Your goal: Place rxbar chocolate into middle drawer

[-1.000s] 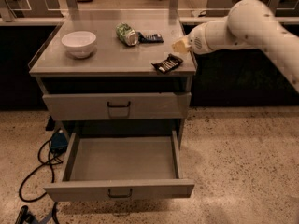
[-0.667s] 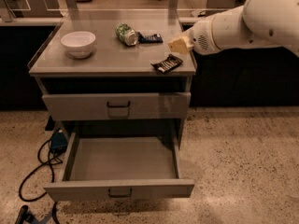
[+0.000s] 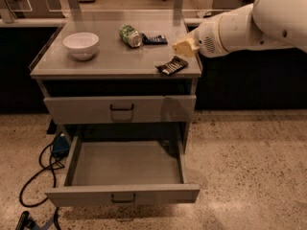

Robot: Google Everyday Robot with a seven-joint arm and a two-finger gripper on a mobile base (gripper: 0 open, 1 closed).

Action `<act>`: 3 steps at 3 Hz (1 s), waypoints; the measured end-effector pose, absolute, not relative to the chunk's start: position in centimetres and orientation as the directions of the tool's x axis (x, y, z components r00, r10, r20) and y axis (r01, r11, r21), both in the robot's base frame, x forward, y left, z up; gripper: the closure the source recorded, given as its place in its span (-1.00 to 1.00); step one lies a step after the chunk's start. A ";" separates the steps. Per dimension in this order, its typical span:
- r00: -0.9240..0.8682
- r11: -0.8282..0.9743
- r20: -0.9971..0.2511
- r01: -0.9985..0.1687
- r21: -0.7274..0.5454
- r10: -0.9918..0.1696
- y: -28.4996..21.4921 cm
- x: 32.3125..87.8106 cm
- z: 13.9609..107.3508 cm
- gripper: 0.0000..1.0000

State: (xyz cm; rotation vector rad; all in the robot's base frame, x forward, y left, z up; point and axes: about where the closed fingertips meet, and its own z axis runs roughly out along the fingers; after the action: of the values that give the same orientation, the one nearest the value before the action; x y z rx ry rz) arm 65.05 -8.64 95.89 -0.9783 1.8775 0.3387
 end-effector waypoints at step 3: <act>-0.221 0.640 -0.847 -0.749 -0.170 -0.484 -8.6 65.1 95.9 -1.00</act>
Offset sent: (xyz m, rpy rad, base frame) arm 0.0000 0.0000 0.0000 0.0000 0.0000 0.0000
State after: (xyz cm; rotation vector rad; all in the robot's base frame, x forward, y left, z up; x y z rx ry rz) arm 65.05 -8.62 95.89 -0.9785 1.8775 0.3388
